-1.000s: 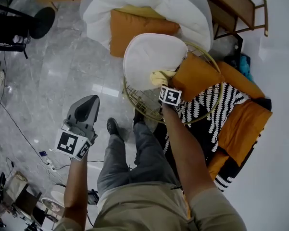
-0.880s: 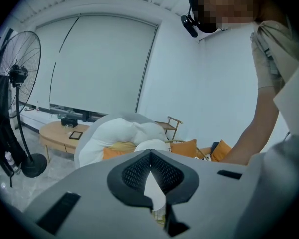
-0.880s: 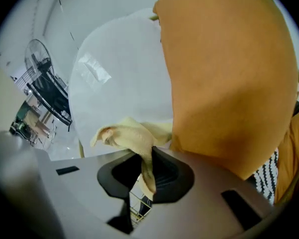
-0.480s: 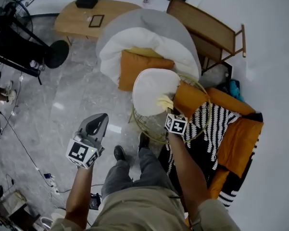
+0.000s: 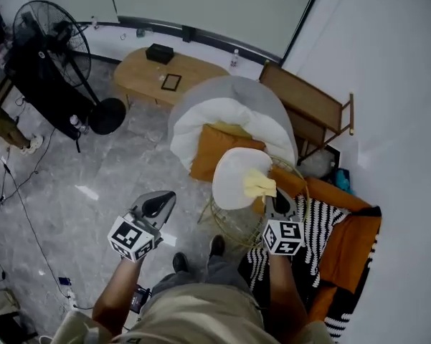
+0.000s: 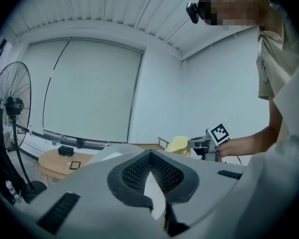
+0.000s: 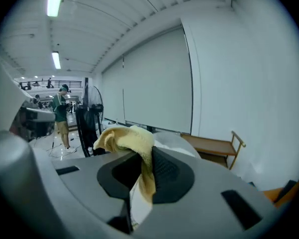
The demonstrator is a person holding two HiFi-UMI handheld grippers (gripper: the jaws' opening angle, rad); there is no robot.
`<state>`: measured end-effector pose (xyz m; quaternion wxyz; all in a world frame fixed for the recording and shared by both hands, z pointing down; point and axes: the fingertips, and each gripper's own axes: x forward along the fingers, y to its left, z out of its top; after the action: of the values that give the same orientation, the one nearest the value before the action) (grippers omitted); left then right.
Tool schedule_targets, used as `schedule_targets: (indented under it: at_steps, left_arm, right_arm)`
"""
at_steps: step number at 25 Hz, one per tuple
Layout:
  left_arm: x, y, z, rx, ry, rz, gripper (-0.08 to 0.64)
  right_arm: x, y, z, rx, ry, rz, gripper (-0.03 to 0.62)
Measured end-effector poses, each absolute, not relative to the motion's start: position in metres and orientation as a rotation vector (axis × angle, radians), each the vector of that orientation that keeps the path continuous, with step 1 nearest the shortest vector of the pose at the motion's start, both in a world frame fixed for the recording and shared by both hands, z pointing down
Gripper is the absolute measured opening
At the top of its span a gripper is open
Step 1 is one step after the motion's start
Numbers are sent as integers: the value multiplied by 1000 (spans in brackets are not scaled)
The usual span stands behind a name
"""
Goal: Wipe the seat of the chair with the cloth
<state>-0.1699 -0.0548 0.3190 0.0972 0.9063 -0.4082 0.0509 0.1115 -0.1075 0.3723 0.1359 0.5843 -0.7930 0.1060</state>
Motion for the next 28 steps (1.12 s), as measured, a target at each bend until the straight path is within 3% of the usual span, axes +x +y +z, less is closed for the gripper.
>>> schedule_targets:
  at_steps: [10,28]
  left_arm:
    - [-188,-15,238,2840,-1194,78,15]
    - [-177,9,214,2918,-1100,0,15]
  right_arm:
    - [70,-23,203,1659,-2490,67,52]
    - [69,20,172,1694,-2431,39,45]
